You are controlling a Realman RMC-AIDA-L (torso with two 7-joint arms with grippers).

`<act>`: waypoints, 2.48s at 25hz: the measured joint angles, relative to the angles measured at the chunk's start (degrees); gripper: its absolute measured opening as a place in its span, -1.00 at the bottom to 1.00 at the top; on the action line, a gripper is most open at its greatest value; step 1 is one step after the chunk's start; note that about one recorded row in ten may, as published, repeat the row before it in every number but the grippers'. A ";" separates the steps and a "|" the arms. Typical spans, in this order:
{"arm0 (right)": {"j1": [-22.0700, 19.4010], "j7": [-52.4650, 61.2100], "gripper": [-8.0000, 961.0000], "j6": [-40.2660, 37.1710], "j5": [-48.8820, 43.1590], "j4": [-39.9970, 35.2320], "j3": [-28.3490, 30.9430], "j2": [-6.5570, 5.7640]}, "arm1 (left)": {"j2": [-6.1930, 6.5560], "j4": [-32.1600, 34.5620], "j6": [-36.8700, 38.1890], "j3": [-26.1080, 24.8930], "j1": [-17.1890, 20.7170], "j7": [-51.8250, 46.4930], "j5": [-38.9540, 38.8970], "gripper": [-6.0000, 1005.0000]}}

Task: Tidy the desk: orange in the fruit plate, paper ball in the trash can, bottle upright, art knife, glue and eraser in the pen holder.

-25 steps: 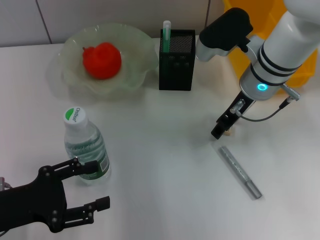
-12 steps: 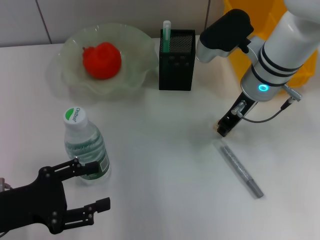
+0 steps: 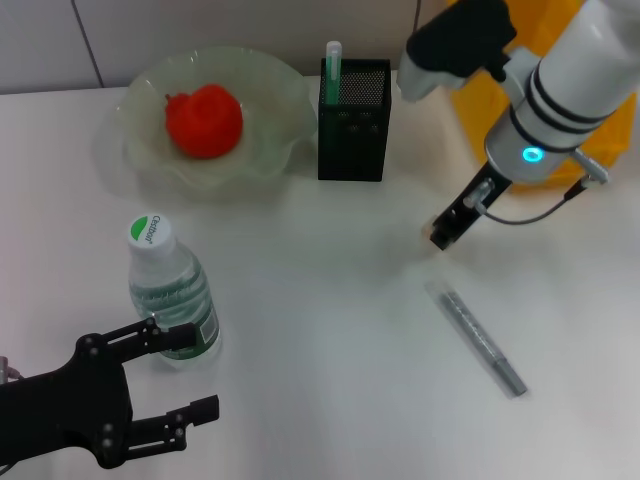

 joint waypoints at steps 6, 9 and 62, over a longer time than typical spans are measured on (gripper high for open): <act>-3.53 0.51 -0.45 -2.97 1.37 -15.09 0.10 0.13 | 0.03 0.00 -0.28 -0.08 0.08 0.07 0.00 0.56; -6.23 0.70 -0.45 0.64 3.66 -22.09 0.15 0.18 | 0.03 0.00 -0.38 0.01 0.03 0.09 0.00 0.56; -6.17 4.20 0.60 -4.53 7.61 -27.08 -3.32 -0.05 | 0.07 0.01 -2.11 -0.44 -1.53 0.53 -0.15 0.56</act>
